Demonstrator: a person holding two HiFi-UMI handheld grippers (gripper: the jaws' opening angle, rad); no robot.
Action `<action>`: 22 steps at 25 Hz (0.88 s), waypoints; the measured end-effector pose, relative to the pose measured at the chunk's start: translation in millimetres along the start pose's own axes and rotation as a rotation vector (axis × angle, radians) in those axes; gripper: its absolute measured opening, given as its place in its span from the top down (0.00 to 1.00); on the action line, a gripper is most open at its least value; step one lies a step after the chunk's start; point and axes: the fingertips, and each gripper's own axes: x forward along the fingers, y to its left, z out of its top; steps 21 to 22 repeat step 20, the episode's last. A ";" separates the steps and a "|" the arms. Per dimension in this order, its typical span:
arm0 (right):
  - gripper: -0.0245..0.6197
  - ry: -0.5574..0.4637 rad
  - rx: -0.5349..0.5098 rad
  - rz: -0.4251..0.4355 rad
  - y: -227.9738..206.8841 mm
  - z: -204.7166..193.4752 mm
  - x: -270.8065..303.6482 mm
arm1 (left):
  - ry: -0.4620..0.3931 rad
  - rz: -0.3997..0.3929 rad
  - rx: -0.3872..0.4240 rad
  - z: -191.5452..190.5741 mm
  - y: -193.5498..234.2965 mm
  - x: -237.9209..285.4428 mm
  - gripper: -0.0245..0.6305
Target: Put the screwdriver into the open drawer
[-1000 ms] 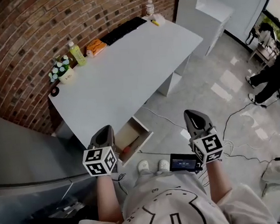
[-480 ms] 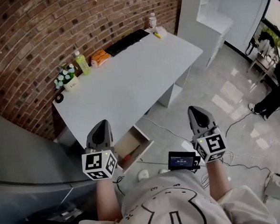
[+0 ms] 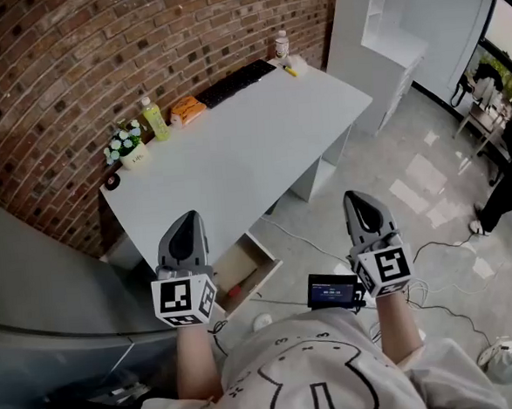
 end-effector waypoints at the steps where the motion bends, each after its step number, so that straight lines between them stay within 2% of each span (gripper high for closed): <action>1: 0.94 -0.002 -0.001 0.001 1.1 -0.3 -0.3 | -0.002 0.001 0.002 0.4 0.6 -0.4 0.95; 6: 0.94 -0.016 0.000 0.001 4.9 0.7 -3.3 | -0.020 0.001 0.010 4.2 -0.6 -2.5 0.95; 12: 0.94 0.055 -0.003 -0.013 5.8 1.2 -10.8 | -0.037 0.006 0.021 9.5 -5.9 -5.4 0.95; 16: 0.94 0.048 -0.003 -0.016 5.8 2.3 -12.9 | -0.069 0.008 0.031 13.3 -8.1 -9.1 0.95; 20: 0.94 -0.025 0.013 -0.012 6.1 8.1 -13.4 | -0.089 0.013 0.029 13.5 -9.7 -12.9 0.95; 22: 0.94 -0.025 0.013 -0.012 6.1 8.1 -13.4 | -0.089 0.013 0.029 13.5 -9.7 -12.9 0.95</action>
